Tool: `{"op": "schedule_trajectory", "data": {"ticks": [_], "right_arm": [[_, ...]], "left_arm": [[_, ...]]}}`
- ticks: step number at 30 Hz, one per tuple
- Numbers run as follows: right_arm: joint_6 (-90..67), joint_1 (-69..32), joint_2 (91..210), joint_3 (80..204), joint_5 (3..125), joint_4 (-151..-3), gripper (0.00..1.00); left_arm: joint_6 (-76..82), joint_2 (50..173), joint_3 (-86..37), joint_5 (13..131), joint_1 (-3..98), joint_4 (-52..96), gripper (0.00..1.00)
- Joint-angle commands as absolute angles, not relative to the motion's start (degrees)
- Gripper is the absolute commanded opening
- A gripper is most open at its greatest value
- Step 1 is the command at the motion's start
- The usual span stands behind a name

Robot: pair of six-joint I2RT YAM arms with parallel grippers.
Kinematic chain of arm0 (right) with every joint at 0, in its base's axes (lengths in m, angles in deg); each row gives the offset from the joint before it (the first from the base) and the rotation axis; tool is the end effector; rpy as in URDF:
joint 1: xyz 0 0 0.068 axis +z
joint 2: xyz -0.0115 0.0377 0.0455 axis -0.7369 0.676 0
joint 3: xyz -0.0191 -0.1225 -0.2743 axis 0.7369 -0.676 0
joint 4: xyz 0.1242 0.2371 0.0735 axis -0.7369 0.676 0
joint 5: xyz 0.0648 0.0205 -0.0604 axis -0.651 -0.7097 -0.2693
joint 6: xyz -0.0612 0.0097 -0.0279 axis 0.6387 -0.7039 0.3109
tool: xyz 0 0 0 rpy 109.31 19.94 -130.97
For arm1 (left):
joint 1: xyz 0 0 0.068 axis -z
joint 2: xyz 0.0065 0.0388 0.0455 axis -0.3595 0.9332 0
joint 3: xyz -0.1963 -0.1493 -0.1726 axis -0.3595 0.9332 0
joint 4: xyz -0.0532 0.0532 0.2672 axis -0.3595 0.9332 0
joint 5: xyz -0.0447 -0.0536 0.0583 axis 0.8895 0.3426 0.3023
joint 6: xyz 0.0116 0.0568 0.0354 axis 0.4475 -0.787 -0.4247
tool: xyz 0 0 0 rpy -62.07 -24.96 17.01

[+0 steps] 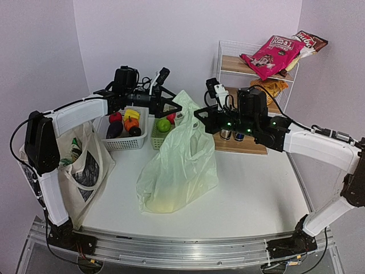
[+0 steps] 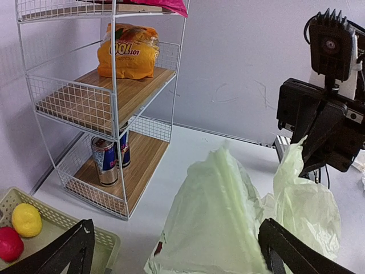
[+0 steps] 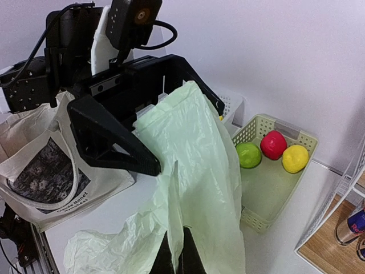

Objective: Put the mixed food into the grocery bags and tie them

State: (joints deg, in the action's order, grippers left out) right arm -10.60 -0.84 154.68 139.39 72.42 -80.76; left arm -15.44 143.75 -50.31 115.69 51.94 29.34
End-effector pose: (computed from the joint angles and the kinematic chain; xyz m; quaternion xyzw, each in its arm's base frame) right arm 0.2700 0.2841 0.3883 -0.2569 0.7151 0.2809 0.5863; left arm 0.3909 -0.2840 0.3790 0.4849 0.5875 -0.4538 0.4623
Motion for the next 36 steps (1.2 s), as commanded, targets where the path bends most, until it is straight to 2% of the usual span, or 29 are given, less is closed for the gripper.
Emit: {"op": "schedule_trajectory", "data": {"ticks": [1, 9, 11, 12, 14, 16, 17, 19, 20, 22, 25, 28, 33, 36], "right_arm": [[-10.0, -1.3, 153.8, 140.0, 71.6, -83.0, 0.0], [-9.6, -1.5, 153.3, 139.4, 73.0, -83.0, 0.0], [-9.5, -1.6, 153.3, 139.3, 73.4, -83.2, 0.0], [-9.4, -1.7, 153.4, 139.4, 73.5, -83.3, 0.0], [-9.3, -1.9, 153.7, 139.8, 73.7, -83.6, 0.0], [-9.3, -2.2, 154.2, 140.3, 74.0, -84.1, 0.0], [-9.4, -2.3, 154.5, 140.6, 74.0, -84.4, 0.0], [-9.7, -2.6, 155.2, 141.2, 74.1, -85.4, 0.0], [-9.8, -2.7, 155.6, 141.5, 74.1, -86.0, 0.0], [-10.1, -2.7, 156.7, 142.5, 74.2, -87.1, 0.0], [-10.6, -2.7, 158.8, 144.4, 74.5, -88.1, 0.0], [-10.9, -2.7, 160.6, 145.9, 77.2, -88.6, 0.0], [-11.4, -2.7, 162.8, 147.1, 82.9, -88.7, 0.0], [-11.8, -2.8, 163.2, 147.2, 83.2, -89.0, 0.0]], "left_arm": [[-17.0, 145.4, -53.6, 123.5, 51.4, 26.9, 1.0], [-16.8, 148.5, -55.2, 128.9, 54.3, 24.9, 0.99], [-15.5, 149.4, -55.8, 128.5, 54.3, 24.5, 0.96], [-15.3, 149.9, -56.7, 128.8, 54.3, 25.2, 0.9], [-14.6, 151.2, -58.8, 130.1, 54.3, 26.7, 0.71], [-13.1, 151.4, -59.9, 131.9, 54.3, 26.9, 0.49], [-12.6, 151.2, -59.8, 132.4, 54.3, 26.8, 0.34], [-12.4, 150.2, -58.8, 132.7, 54.3, 26.7, 0.15], [-12.4, 149.6, -58.3, 132.8, 54.3, 26.7, 0.09], [-13.3, 148.4, -56.8, 133.2, 54.3, 27.7, 0.06], [-14.7, 146.9, -55.3, 133.4, 54.3, 29.9, 0.11], [-15.3, 145.6, -54.3, 133.7, 54.1, 31.1, 0.23], [-14.0, 143.6, -52.7, 134.5, 53.8, 31.3, 0.58], [-13.6, 142.4, -51.2, 134.7, 53.7, 31.0, 0.72]]}}
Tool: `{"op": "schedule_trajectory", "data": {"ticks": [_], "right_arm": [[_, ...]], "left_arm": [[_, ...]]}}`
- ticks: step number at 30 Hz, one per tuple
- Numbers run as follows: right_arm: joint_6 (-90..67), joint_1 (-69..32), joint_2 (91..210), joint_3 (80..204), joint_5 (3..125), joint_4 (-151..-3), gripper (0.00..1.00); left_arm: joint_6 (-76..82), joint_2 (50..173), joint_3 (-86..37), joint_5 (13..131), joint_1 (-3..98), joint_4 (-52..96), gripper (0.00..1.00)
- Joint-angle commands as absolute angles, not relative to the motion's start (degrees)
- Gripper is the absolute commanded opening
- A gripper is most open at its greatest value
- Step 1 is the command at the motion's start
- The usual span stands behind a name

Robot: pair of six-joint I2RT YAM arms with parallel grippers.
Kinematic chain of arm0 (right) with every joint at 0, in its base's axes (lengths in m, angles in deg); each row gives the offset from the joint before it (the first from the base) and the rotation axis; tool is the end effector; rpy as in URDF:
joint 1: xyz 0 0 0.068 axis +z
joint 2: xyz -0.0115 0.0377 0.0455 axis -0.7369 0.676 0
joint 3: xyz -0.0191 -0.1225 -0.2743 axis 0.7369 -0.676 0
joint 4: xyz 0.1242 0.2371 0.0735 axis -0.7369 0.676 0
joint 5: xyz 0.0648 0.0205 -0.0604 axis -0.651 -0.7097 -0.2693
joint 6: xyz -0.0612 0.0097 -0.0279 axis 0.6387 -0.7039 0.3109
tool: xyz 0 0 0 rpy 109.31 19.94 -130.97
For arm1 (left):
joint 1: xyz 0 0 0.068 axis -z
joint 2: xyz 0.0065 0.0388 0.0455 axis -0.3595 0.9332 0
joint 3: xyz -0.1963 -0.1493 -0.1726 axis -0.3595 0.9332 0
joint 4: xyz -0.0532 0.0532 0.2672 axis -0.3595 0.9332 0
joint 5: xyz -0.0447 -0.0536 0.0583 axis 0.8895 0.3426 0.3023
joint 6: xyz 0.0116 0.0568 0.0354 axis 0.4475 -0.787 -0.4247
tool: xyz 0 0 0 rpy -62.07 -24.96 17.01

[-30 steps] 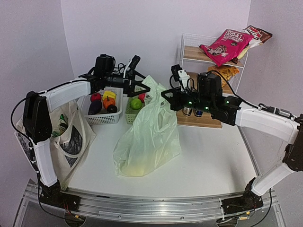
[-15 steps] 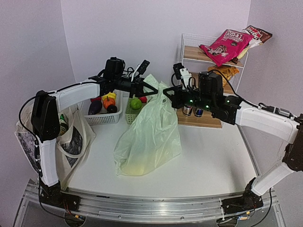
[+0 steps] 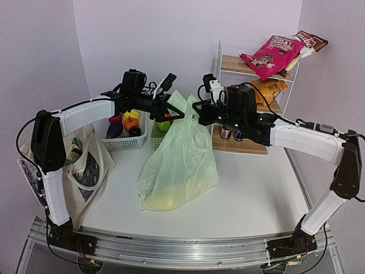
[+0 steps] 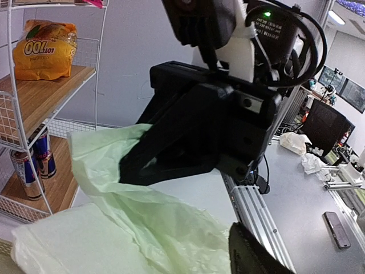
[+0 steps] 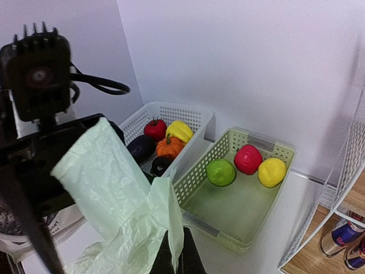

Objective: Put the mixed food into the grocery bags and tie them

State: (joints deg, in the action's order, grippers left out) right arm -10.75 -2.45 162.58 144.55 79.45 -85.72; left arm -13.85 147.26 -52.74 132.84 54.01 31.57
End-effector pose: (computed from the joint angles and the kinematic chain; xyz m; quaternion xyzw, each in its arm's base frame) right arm 0.3111 0.3002 0.3810 -0.2025 0.7187 0.2378 0.6212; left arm 0.3777 -0.3056 0.3666 0.5338 0.5207 -0.5620 0.3579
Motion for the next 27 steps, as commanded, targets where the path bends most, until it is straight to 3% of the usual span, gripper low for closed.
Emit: {"op": "schedule_trajectory", "data": {"ticks": [1, 4, 11, 15, 17, 23, 24, 27], "right_arm": [[-12.1, -2.7, 163.4, 147.3, 83.1, -89.2, 0.0], [-13.1, -2.8, 164.1, 147.7, 82.0, -89.5, 0.0], [-15.3, -2.6, 164.7, 148.7, 80.4, -90.0, 0.0], [-16.1, -2.6, 165.2, 149.1, 80.6, -90.0, 0.0], [-16.4, -2.6, 165.7, 149.2, 80.7, -90.0, 0.0], [-15.2, -2.6, 165.9, 149.3, 81.1, -90.0, 0.0], [-14.6, -2.6, 165.7, 149.1, 81.7, -90.0, 0.0], [-13.4, -3.2, 164.6, 148.2, 82.3, -90.0, 0.0]], "left_arm": [[-13.6, 142.2, -50.6, 134.6, 53.8, 30.6, 0.76], [-13.3, 142.1, -49.3, 131.2, 54.4, 29.4, 0.83], [-15.0, 143.9, -52.0, 119.1, 56.6, 30.9, 0.91], [-15.3, 143.9, -52.8, 116.4, 56.8, 31.3, 0.88], [-15.7, 143.7, -52.7, 115.2, 56.8, 31.6, 0.76], [-17.5, 142.5, -51.4, 113.1, 56.8, 31.5, 0.07], [-17.9, 142.2, -51.1, 113.1, 56.8, 31.6, 0.02], [-20.4, 141.2, -49.9, 113.8, 56.9, 32.0, 0.0]]}}
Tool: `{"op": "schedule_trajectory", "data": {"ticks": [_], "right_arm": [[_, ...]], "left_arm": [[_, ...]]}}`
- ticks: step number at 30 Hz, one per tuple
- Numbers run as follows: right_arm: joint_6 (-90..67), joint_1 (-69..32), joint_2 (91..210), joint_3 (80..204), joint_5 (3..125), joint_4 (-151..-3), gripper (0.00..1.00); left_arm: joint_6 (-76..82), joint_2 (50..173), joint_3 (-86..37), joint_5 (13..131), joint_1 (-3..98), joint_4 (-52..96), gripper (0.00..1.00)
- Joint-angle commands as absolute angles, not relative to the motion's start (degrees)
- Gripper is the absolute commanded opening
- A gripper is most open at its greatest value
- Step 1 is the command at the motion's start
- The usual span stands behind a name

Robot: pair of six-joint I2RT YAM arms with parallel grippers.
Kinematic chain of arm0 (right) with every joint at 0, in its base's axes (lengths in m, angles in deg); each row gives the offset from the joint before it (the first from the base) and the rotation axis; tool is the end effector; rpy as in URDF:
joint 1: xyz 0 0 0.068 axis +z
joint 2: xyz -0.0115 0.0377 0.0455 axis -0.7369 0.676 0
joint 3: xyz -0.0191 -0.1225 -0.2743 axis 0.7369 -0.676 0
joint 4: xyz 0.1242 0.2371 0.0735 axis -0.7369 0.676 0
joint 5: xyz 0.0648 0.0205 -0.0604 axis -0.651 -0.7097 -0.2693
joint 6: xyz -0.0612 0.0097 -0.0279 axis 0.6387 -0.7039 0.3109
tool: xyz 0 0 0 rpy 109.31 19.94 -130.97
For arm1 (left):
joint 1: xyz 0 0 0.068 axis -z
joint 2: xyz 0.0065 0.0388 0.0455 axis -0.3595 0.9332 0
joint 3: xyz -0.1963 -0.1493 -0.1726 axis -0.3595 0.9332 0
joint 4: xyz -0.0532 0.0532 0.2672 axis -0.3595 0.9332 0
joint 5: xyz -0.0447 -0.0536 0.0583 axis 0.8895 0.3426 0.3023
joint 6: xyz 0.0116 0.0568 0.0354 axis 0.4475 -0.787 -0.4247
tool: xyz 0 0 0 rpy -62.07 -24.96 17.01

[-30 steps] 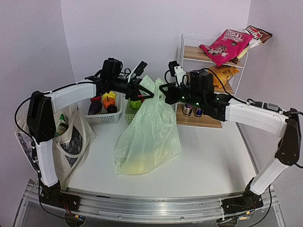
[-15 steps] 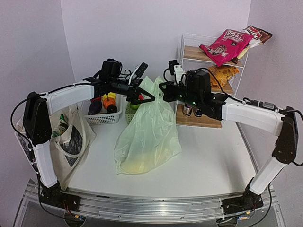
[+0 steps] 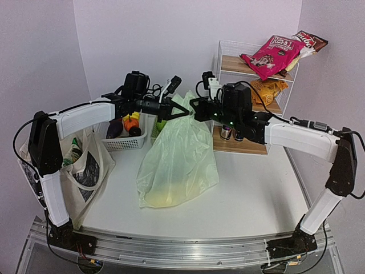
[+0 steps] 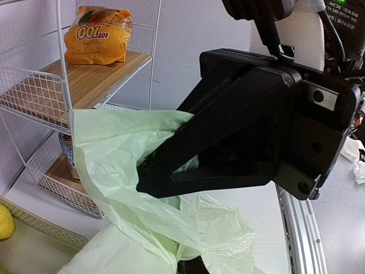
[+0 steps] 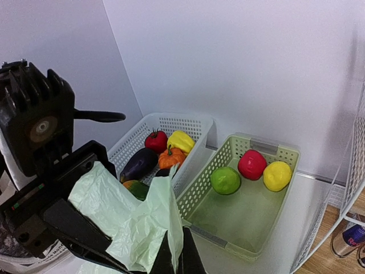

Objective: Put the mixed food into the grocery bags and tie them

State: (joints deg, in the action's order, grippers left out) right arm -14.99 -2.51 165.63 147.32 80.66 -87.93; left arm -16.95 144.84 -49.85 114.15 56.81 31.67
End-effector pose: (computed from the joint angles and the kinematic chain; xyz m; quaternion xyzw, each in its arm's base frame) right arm 0.3233 0.3102 0.3827 -0.1642 0.7169 0.2597 0.6259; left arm 0.3696 -0.3180 0.3627 0.5079 0.5879 -0.4612 0.4286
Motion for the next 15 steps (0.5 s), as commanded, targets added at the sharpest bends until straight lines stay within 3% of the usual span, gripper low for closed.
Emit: {"op": "schedule_trajectory", "data": {"ticks": [1, 6, 8, 11, 13, 15], "right_arm": [[-13.5, -3.4, 164.2, 147.8, 82.1, -89.9, 0.0], [-12.5, -5.9, 162.0, 147.6, 73.0, -85.2, 0.0], [-7.5, -6.3, 160.5, 148.2, 67.0, -78.6, 0.12], [-0.8, -6.3, 155.6, 144.7, 66.0, -75.9, 0.49], [3.5, -5.9, 150.9, 142.2, 66.5, -75.9, 0.57], [8.5, -4.8, 147.1, 139.5, 66.5, -76.3, 0.58]], "left_arm": [[-21.5, 140.9, -49.4, 114.3, 56.9, 32.3, 0.0], [-29.3, 139.3, -48.3, 116.9, 56.7, 36.2, 0.0], [-29.5, 139.4, -49.5, 118.1, 56.3, 38.7, 0.0], [-28.1, 138.7, -49.3, 118.9, 56.1, 40.3, 0.0], [-27.0, 138.1, -48.7, 119.2, 56.1, 40.7, 0.0], [-26.4, 137.8, -48.6, 119.7, 56.1, 41.5, 0.0]]}}
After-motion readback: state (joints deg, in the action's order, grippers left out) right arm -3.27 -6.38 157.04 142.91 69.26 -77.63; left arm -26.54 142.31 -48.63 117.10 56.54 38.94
